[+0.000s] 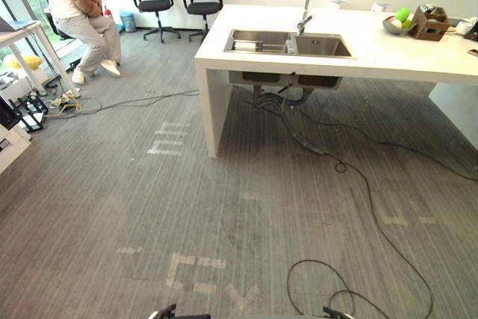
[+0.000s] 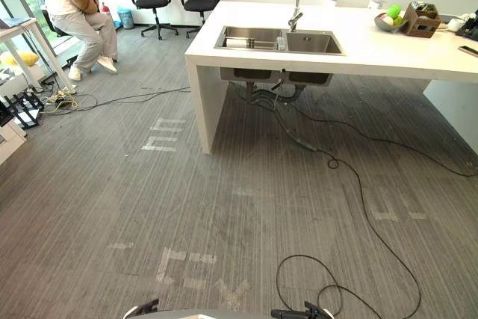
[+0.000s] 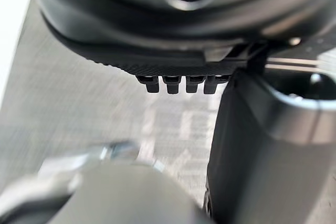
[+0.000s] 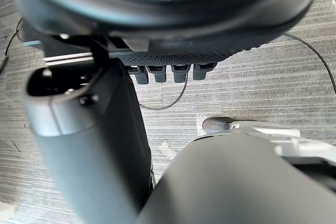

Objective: Walk over to the sink, pick up the cup, carry it to the dishwasher, place the cup inside the dishwasher, then close the dishwasher door

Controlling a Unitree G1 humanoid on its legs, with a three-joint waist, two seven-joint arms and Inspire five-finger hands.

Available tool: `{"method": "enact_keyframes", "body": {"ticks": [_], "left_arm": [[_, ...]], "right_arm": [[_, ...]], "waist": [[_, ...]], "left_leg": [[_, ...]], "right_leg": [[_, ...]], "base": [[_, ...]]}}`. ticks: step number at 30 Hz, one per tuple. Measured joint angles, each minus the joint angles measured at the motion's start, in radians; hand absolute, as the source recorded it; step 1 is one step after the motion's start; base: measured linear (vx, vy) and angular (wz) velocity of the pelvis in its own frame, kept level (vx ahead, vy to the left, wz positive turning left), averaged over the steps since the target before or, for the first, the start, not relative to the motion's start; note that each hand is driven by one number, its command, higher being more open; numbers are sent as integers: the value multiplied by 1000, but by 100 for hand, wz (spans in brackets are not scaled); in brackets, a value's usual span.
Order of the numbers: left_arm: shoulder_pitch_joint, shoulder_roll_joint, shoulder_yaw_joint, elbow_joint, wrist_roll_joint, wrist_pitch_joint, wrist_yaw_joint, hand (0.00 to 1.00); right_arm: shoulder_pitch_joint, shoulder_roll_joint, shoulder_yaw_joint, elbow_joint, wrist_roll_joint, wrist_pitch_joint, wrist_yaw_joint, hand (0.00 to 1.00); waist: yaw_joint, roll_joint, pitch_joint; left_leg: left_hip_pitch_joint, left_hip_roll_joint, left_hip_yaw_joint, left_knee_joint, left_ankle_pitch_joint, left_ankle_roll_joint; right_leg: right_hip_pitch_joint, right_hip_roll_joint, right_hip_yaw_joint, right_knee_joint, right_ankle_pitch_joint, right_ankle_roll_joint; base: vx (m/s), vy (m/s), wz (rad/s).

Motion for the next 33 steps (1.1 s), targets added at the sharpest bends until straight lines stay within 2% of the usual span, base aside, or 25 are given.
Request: {"method": "enact_keyframes", "body": {"ticks": [4,9,14,21,28,33], "left_arm": [[-8,5,-32,0,4,0,39,100],[-12,5,-32,0,-16,56,41,100],[-13,7,-22,1,-120,113,40,100],[-11,2,2,3,-141,106,39,100],[-7,2,2,3,-140,98,42,100],[-7,2,4,3,-162,117,59,100]], "right_arm": [[-2,-6,18,1,41,-4,2,100],[-2,-15,18,9,87,-9,85,100],[-4,-19,16,18,135,-9,110,100],[-8,-15,17,19,106,-76,100,100],[-6,-16,28,19,150,-77,101,100],[-2,-22,47,19,215,-78,107,100]], "waist": [[-3,-1,2],[-7,0,5],[-10,3,14],[-10,1,30],[-11,-1,29],[-13,-2,29]], "left_leg": [[0,1,-2,-9,1,1],[1,0,-17,-12,3,1],[7,1,-29,-12,4,-1],[19,1,-31,-11,5,-1],[21,-4,-37,-16,11,4],[24,-4,-36,-19,12,3]], "right_leg": [[0,2,-1,-8,0,0],[10,1,-16,-10,-6,17],[20,0,-31,-6,-13,27],[29,-2,-34,10,-18,31],[29,-6,-41,12,-17,30],[29,-6,-41,10,-17,29]], "base": [[-12,-20,0],[-2,-37,9],[-25,-30,9],[-58,-29,1],[-46,-25,3],[-5,-6,0]]}}
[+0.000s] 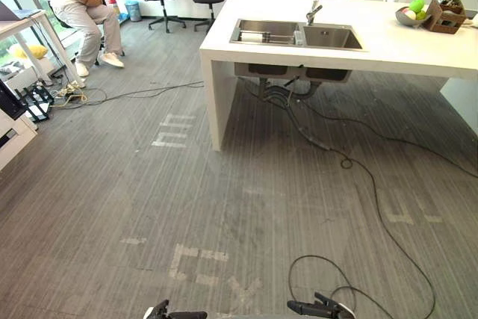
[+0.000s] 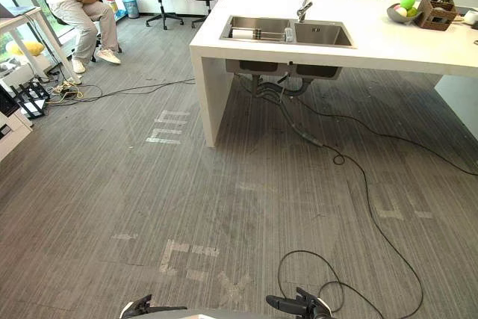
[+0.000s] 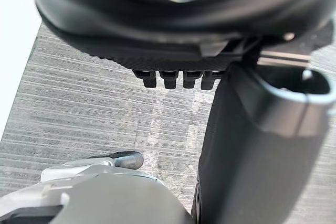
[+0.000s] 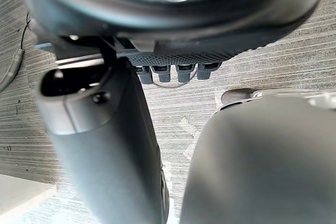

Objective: Walk over to the sink, pick up the cup, carry it to the dishwasher, place the cup inside the dishwasher, then close the dishwasher door

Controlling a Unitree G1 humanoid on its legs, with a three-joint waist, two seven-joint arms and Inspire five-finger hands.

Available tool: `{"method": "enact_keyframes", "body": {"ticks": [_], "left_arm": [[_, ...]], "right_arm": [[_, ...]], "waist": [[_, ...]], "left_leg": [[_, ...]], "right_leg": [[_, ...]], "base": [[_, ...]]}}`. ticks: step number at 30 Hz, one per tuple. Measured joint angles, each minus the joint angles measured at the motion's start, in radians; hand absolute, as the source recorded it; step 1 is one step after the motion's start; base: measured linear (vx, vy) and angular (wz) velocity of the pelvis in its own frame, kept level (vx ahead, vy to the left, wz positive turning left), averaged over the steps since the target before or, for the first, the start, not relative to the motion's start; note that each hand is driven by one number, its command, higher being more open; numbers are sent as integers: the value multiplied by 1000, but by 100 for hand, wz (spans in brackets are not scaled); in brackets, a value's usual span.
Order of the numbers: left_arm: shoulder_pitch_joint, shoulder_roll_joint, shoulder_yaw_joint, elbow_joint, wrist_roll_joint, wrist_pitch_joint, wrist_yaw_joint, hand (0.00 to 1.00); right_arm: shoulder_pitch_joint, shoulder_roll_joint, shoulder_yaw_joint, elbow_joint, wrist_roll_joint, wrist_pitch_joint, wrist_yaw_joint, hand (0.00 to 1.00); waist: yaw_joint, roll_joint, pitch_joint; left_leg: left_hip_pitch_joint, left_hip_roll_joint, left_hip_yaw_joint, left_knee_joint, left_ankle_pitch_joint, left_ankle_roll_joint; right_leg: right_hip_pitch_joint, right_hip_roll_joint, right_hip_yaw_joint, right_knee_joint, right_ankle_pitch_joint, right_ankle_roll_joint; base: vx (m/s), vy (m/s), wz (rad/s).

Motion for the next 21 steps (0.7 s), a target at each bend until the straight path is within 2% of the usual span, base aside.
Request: {"method": "enact_keyframes", "body": {"ticks": [6,8,10,21], "left_arm": [[4,-4,17,1,-10,-5,0,100],[5,-4,19,1,-11,-11,0,100],[7,-5,22,1,-11,-16,0,100],[16,-5,26,0,-51,-48,-1,100]], "right_arm": [[2,1,0,0,0,-16,0,100],[8,3,4,2,0,-65,4,100],[8,6,5,-1,0,-79,5,100],[2,8,13,-5,48,-77,-6,100]], "waist": [[0,-2,1],[0,-2,1],[0,-3,1],[0,-7,4]], "left_leg": [[5,0,2,-2,0,0],[5,0,2,-2,0,-1],[5,0,1,-2,1,-1],[6,-1,-2,-2,3,-2]], "right_leg": [[2,0,1,-1,0,0],[2,0,1,-1,1,-1],[2,0,1,0,1,-1],[3,-1,1,10,1,-1]], "base": [[-14,-12,0],[-41,-33,0],[-18,-16,0],[0,0,0]]}}
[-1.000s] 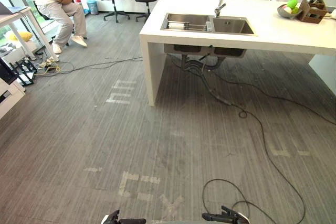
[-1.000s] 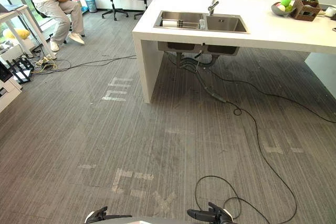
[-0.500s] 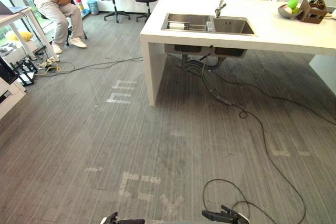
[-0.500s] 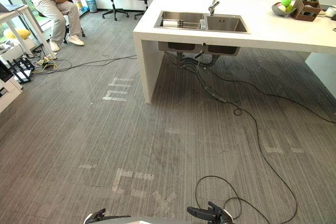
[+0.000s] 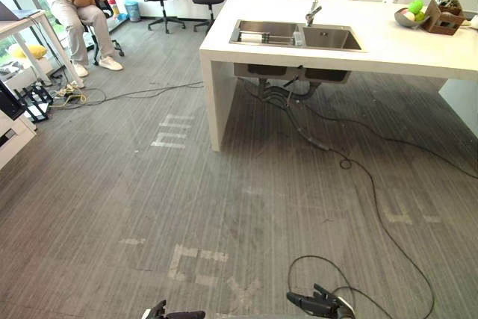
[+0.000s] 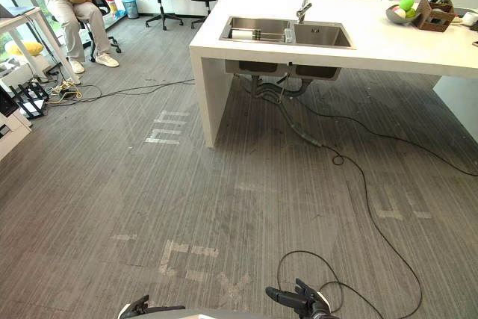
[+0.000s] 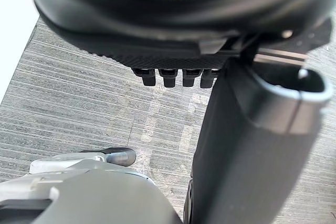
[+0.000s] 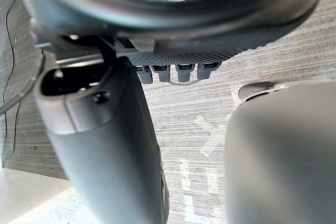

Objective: Walk over to the sink, pick up the cup, carry it to the dishwasher, place the cup inside the dishwasher, then close the dishwasher door

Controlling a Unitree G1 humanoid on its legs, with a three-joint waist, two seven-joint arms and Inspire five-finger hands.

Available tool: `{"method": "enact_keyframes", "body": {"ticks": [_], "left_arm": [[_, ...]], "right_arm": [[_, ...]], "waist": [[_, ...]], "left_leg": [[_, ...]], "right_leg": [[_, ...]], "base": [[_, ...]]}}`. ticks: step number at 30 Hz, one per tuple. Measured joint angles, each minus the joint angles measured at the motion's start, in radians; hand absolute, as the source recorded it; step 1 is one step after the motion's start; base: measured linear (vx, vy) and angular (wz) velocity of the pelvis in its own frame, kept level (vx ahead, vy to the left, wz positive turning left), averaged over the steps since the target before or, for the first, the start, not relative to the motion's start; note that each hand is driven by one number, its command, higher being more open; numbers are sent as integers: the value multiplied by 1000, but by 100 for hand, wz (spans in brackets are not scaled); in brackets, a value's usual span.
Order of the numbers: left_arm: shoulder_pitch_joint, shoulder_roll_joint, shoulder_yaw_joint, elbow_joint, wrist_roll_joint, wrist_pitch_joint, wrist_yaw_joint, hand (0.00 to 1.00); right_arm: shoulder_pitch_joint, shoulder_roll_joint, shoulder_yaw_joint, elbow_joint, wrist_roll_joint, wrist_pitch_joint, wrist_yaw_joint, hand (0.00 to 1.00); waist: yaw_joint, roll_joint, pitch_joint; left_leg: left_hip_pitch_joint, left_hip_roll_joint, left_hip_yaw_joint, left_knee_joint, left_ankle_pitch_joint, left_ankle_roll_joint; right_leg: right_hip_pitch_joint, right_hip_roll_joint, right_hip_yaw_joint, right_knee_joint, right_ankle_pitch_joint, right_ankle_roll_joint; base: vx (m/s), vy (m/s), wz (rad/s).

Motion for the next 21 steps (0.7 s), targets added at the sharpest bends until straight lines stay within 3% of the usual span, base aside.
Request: {"method": "enact_keyframes", "body": {"ticks": [4,7,8,9,10,11,12,16,19,21], "left_arm": [[3,0,5,-2,-20,0,1,100],[5,4,17,-4,-44,9,1,100],[10,4,28,-4,-59,10,1,100],[11,2,38,-5,-62,11,1,100],[12,-3,49,-7,-65,26,7,100],[11,-1,65,-8,-72,47,21,100],[13,-3,80,-5,-77,71,35,100],[18,-23,150,-6,-83,103,47,100],[6,-28,167,-7,-79,105,43,100],[4,-27,191,-19,-71,105,19,100]], "right_arm": [[6,12,-6,-7,25,-51,-36,100],[10,35,-27,-42,51,-56,-80,100],[10,45,-31,-51,61,-56,-93,100],[10,47,-32,-59,69,-57,-100,100],[1,59,-32,-65,74,-59,-106,100],[-12,71,-44,-68,88,-61,-103,100],[-14,73,-45,-68,88,-68,-100,100],[2,78,-50,-103,103,-79,-86,100],[16,79,-54,-129,167,-79,-70,100],[51,83,-62,-161,178,-75,-52,100]], "waist": [[-1,-7,5],[-1,-21,13],[2,-27,11],[4,-27,11],[6,-25,16],[0,-31,30],[-1,-27,38],[-1,-18,43],[-3,-14,58],[-9,-28,64]], "left_leg": [[0,-7,-11,0,4,5],[1,-37,-26,11,-8,27],[0,-54,-29,12,-19,43],[-1,-59,-25,9,-22,49],[0,-62,-14,3,-23,63],[12,-63,-15,8,-20,73],[28,-56,-16,14,-26,78],[47,-4,-23,63,-83,55],[66,56,-24,131,-172,10],[85,72,-43,226,-281,-34]], "right_leg": [[-28,-12,-7,66,-35,-10],[-109,-63,-15,269,-145,7],[-142,-90,-14,354,-181,29],[-165,-103,-15,402,-192,39],[-242,-124,-12,546,-190,42],[-315,-145,-13,677,-195,41],[-335,-150,-19,702,-206,25],[-408,-147,-60,636,-207,22],[-477,-114,-54,516,-152,21],[-484,-107,9,459,-107,11]], "base": [[-34,-8,6],[-51,17,20],[-47,31,9],[-54,36,2],[0,0,0],[0,0,0],[45,-13,6],[184,-42,5],[317,-143,2],[426,-252,24]]}}
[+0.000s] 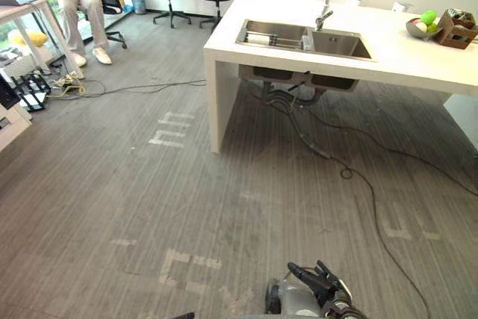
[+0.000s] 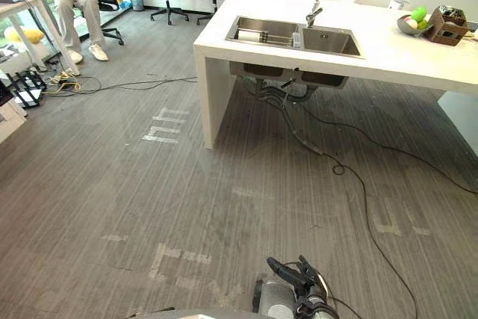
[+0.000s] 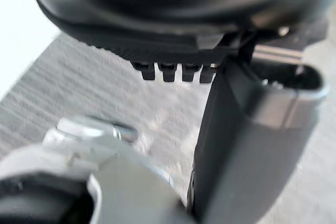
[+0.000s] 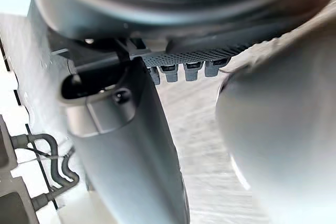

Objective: Walk over to the sink, pick up the cup, carry it to the dishwasher, place the cup inside the dishwasher, then close the dishwasher door

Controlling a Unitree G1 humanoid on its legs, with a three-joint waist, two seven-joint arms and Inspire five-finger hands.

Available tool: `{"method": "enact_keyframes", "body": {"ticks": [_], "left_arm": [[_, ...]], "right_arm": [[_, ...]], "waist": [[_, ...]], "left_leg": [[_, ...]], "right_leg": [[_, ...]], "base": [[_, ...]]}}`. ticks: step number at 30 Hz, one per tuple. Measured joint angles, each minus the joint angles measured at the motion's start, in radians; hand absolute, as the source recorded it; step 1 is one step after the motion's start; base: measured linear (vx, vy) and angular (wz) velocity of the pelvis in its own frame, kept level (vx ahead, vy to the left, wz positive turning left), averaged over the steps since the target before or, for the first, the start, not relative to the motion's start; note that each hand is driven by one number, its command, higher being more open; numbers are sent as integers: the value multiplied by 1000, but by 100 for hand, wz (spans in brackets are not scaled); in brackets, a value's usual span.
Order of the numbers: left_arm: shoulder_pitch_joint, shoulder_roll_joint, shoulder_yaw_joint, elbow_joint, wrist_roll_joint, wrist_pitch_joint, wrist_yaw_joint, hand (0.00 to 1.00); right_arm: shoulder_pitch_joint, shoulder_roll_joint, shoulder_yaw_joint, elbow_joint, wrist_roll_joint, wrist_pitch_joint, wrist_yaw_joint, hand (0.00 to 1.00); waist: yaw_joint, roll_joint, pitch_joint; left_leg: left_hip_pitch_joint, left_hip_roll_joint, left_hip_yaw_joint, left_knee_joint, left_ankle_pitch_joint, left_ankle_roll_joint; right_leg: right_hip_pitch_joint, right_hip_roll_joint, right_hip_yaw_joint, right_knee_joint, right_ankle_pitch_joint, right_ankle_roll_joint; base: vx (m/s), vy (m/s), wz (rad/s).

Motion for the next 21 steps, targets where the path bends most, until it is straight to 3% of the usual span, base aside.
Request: {"method": "enact_keyframes", "body": {"ticks": [1,2,5,8,10,11,12,13,14,16,17,18,19,20,21], "left_arm": [[1,-2,11,-3,4,-1,-5,100],[0,-16,25,-4,19,-3,-12,100],[2,-60,81,-16,37,-6,-25,100],[10,-72,105,-24,75,-8,-24,100],[15,-75,105,-23,97,-11,-20,100],[18,-76,105,-23,99,-13,-17,100],[22,-81,111,-27,93,-30,-18,100],[24,-86,126,-34,89,-44,-20,100],[26,-90,132,-61,72,-69,-27,100],[12,-90,125,-84,27,-78,-40,100],[4,-90,126,-83,-3,-78,-42,100],[-8,-91,126,-79,-29,-84,-47,100],[-12,-92,126,-73,-31,-90,-46,100],[-2,-95,121,-68,-22,-120,-37,100],[-6,-88,130,-47,-22,-163,-23,100]], "right_arm": [[11,10,-12,-7,6,3,7,100],[20,16,-45,-14,24,15,20,100],[6,15,-78,-17,27,30,27,100],[7,8,-80,-14,25,43,27,100],[7,6,-80,-8,26,47,13,100],[9,3,-76,-6,26,48,8,100],[7,-1,-69,-2,25,49,3,100],[4,-1,-68,3,25,49,1,100],[-5,0,-67,16,21,51,-7,100],[-40,-6,-63,35,7,58,-17,100],[-60,-8,-66,59,6,59,-14,100],[-97,-18,-90,119,9,54,28,100],[-109,-19,-106,150,6,45,53,100],[-101,-18,-134,179,0,5,112,100],[-87,-3,-139,183,-16,-35,148,100]], "waist": [[-3,-4,-2],[-15,3,-3],[-24,53,-23],[-34,75,-41],[-34,77,-54],[-33,84,-62],[-33,90,-62],[-31,88,-58],[-25,83,-50],[-3,79,-41],[7,78,-38],[23,75,-30],[25,76,-29],[36,92,-25],[42,60,-4]], "left_leg": [[9,0,-11,19,-29,-13],[32,22,-32,40,-69,-31],[65,80,-38,90,-74,-43],[6,123,-103,314,-40,-65],[-82,125,-163,537,86,-121],[-158,129,-168,694,227,-163],[-261,152,-126,907,227,-144],[-308,165,-95,995,211,-118],[-391,168,-41,1114,180,-73],[-530,129,30,1099,116,-40],[-582,107,61,1019,77,-18],[-627,73,108,816,49,14],[-633,58,117,682,56,12],[-603,42,131,313,234,30],[-545,8,174,276,257,52]], "right_leg": [[2,-11,10,13,40,-3],[-5,-10,-11,103,71,-36],[-14,16,-51,266,-113,-73],[61,56,-88,270,-195,-100],[129,89,-93,218,-215,-111],[184,110,-88,159,-216,-116],[254,134,-83,82,-214,-135],[294,143,-76,44,-210,-142],[377,147,-68,-30,-202,-149],[491,134,-29,-140,-175,-120],[519,120,-3,-170,-172,-115],[547,92,32,-183,-172,-113],[556,80,41,-179,-176,-105],[570,71,60,-163,-199,-61],[604,27,96,-176,-212,-49]], "base": [[515,-330,53],[441,-292,48],[522,-325,25],[573,-354,16],[435,-196,-8],[467,-146,-13],[542,-122,-16],[437,-54,-15],[532,-1,-23],[489,65,-49],[470,155,-89],[490,177,-86],[527,214,-97],[530,235,-88],[527,234,-71]]}}
